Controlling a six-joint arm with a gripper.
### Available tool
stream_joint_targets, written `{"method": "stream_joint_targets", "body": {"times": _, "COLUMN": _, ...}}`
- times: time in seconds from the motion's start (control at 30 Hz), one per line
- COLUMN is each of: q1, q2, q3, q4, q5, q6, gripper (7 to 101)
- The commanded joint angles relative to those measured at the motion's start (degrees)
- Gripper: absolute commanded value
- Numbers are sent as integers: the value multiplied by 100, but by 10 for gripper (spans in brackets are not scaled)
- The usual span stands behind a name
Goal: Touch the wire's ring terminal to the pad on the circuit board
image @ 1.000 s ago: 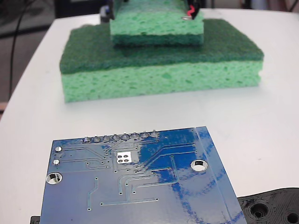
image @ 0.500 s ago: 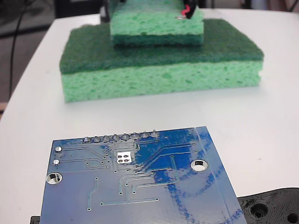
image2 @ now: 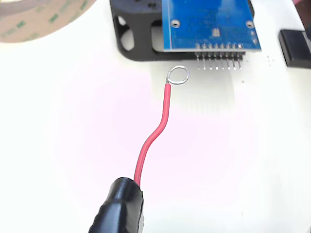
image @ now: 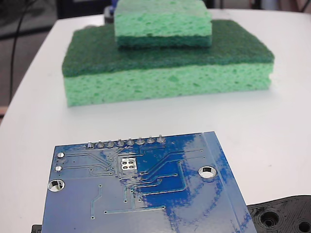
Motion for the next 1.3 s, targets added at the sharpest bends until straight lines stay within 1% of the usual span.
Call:
{"method": "stream_joint_targets", "body": {"times": 0.03, "q1": 211, "q2": -9, "q3": -132, "q4": -26, "q5": -299, "q6": -53, "gripper": 1003}}
{"method": "stream_joint_targets", "body": {"times": 0.2, "q1": 466, "q2": -510, "q3": -343, "q4": -246, "q5": -527, "q6": -158, "gripper": 1003}}
{"method": "stream_joint_targets", "body": {"times": 0.37, "q1": 624, "q2": -1380, "q3": -633, "q4": -738, "q5": -747, "q6": -264, "gripper": 1003}}
{"method": "stream_joint_targets", "body": {"times": 0.53, "q1": 800, "q2": -2224, "q3": -1037, "q4": -1063, "q5": -976, "q6": -404, "gripper": 1003}}
{"method": "stream_joint_targets", "body": {"times": 0.77, "q1": 1037, "q2": -3841, "q3": -1687, "q4": -1670, "q5": -1459, "q6": -650, "gripper": 1003}}
{"method": "stream_joint_targets", "body": {"times": 0.87, "q1": 1143, "q2": -4535, "q3": -2057, "q4": -1767, "q5": -1687, "q6": -817, "gripper": 1003}}
{"method": "stream_joint_targets", "body": {"times": 1.1, "q1": 1529, "q2": -5379, "q3": -2505, "q4": -1995, "q5": -2355, "q6": -1187, "gripper": 1003}}
{"method": "stream_joint_targets", "body": {"times": 1.3, "q1": 1775, "q2": -6126, "q3": -3067, "q4": -1881, "q5": -2848, "q6": -1600, "gripper": 1003}}
